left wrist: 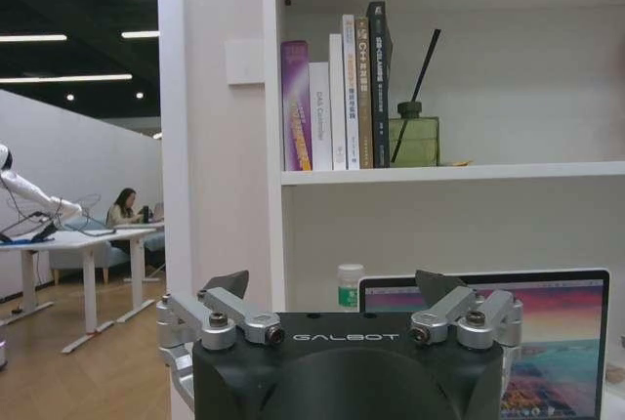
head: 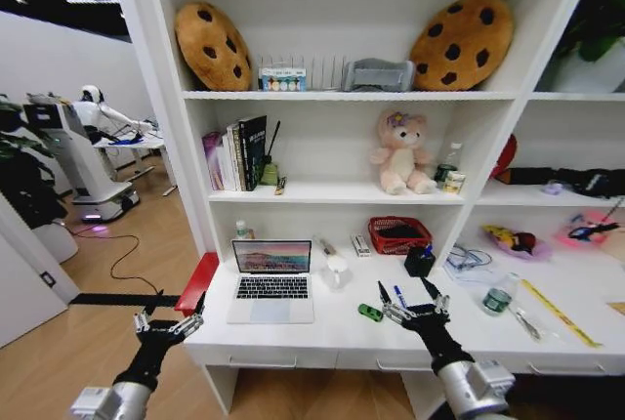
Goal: Organize the objects on the table.
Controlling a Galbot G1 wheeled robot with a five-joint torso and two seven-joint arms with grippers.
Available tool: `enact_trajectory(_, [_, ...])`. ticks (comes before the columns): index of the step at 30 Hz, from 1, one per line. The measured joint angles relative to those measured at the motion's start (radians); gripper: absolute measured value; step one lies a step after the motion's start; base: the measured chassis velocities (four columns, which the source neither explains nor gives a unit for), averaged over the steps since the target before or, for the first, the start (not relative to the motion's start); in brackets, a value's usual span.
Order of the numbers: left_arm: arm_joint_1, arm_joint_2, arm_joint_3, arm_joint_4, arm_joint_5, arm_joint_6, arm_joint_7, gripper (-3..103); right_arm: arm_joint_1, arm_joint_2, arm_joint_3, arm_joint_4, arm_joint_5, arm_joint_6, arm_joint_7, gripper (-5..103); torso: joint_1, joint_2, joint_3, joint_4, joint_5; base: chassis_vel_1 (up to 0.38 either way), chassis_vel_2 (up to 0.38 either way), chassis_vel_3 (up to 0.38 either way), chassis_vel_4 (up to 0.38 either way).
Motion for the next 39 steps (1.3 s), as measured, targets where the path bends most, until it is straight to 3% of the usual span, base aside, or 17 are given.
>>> enact_trajectory(2, [-0.002, 0.000, 0.000, 0.004, 0.000, -0.007, 0.005, 96, 0.000, 0.000, 0.000, -0.001, -0.001, -0.001, 0.001, 100, 0.000, 0.000, 0.000, -0.0001, 0.0000, -0.029, 0.075, 0.075, -0.018])
enact_trajectory(3, [-0.004, 0.001, -0.002, 0.007, 0.000, -0.010, 0.015, 86, 0.001, 0.000, -0.001, -0.001, -0.001, -0.004, 0.001, 100, -0.001, 0.000, 0.000, -0.0004, -0.0004, 0.000, 0.000, 0.000, 0.000])
enact_trajectory(5, [-0.005, 0.002, -0.002, 0.007, -0.001, -0.010, 0.017, 86, 0.001, 0.000, -0.002, -0.002, -0.002, -0.005, 0.002, 100, -0.001, 0.000, 0.000, -0.0003, -0.0003, 0.000, 0.000, 0.000, 0.000])
enact_trajectory(6, [-0.010, 0.003, -0.003, 0.007, -0.005, -0.010, 0.024, 75, 0.002, 0.000, -0.003, -0.004, -0.003, -0.007, 0.002, 100, -0.002, 0.001, -0.001, -0.0002, -0.0001, 0.060, -0.070, -0.047, 0.055])
enact_trajectory(8, [-0.014, 0.004, -0.003, 0.008, -0.007, -0.010, 0.029, 75, 0.003, 0.000, -0.003, -0.006, -0.004, -0.008, 0.002, 100, -0.002, 0.001, -0.001, -0.0003, -0.0002, 0.057, -0.070, -0.071, 0.055])
enact_trajectory(10, [-0.051, 0.006, -0.008, 0.021, -0.009, 0.000, 0.064, 58, 0.008, 0.000, -0.004, -0.011, -0.005, -0.013, 0.003, 100, -0.002, 0.001, -0.001, -0.0004, -0.0001, 0.029, -0.017, -0.032, 0.034])
enact_trajectory(11, [-0.051, 0.006, -0.008, 0.021, -0.009, 0.000, 0.064, 58, 0.008, 0.000, -0.004, -0.011, -0.005, -0.013, 0.003, 100, -0.002, 0.001, -0.001, -0.0004, -0.0001, 0.000, 0.000, 0.000, 0.000])
enact_trajectory(13, [-0.106, 0.014, -0.012, 0.050, -0.013, 0.018, 0.094, 47, 0.011, -0.009, -0.004, -0.019, -0.005, -0.019, 0.012, 100, -0.002, 0.001, 0.000, -0.0004, -0.0003, 0.000, 0.000, 0.000, 0.000])
enact_trajectory(17, [-0.149, 0.033, -0.006, 0.078, -0.032, 0.045, 0.101, 43, 0.018, -0.028, -0.002, -0.033, -0.005, -0.023, 0.020, 100, -0.001, 0.001, 0.000, -0.0005, -0.0003, 0.000, 0.000, 0.000, 0.000])
enact_trajectory(18, [-0.171, 0.051, 0.002, 0.095, -0.051, 0.066, 0.102, 32, 0.028, -0.042, 0.001, -0.042, -0.002, -0.030, 0.025, 100, -0.001, 0.000, 0.000, -0.0004, -0.0003, 0.000, 0.000, 0.000, 0.000])
enact_trajectory(24, [-0.221, 0.149, 0.037, 0.164, -0.120, 0.111, 0.126, 15, 0.069, -0.078, -0.006, -0.077, 0.014, -0.063, 0.039, 100, -0.001, 0.000, 0.000, -0.0001, -0.0004, 0.000, 0.000, 0.000, 0.000])
enact_trajectory(27, [-0.277, 0.266, 0.069, 0.200, -0.172, 0.149, 0.137, 2, 0.085, -0.103, -0.011, -0.118, 0.015, -0.064, 0.040, 100, -0.001, 0.000, 0.000, -0.0003, -0.0001, 0.000, 0.000, 0.000, 0.000])
enact_trajectory(30, [-0.321, 0.305, 0.094, 0.214, -0.187, 0.168, 0.130, 0, 0.095, -0.115, -0.010, -0.138, 0.016, -0.062, 0.042, 100, -0.001, 0.000, 0.000, -0.0003, -0.0002, 0.000, 0.000, 0.000, 0.000])
enact_trajectory(33, [-0.405, 0.346, 0.152, 0.242, -0.205, 0.197, 0.083, 0, 0.115, -0.133, -0.008, -0.158, 0.020, -0.063, 0.049, 100, -0.001, 0.000, 0.000, -0.0003, -0.0002, 0.000, 0.000, 0.000, 0.000])
enact_trajectory(35, [-0.490, 0.373, 0.227, 0.269, -0.224, 0.219, 0.034, 0, 0.122, -0.151, -0.008, -0.166, 0.031, -0.072, 0.056, 100, -0.001, 0.000, 0.000, -0.0003, -0.0003, 0.000, 0.000, 0.000, 0.000])
enact_trajectory(39, [-0.609, 0.397, 0.318, 0.315, -0.226, 0.223, 0.003, 0, 0.127, -0.172, -0.008, -0.176, 0.036, -0.074, 0.061, 100, -0.001, 0.000, 0.000, -0.0006, -0.0001, 0.000, 0.000, 0.000, 0.000])
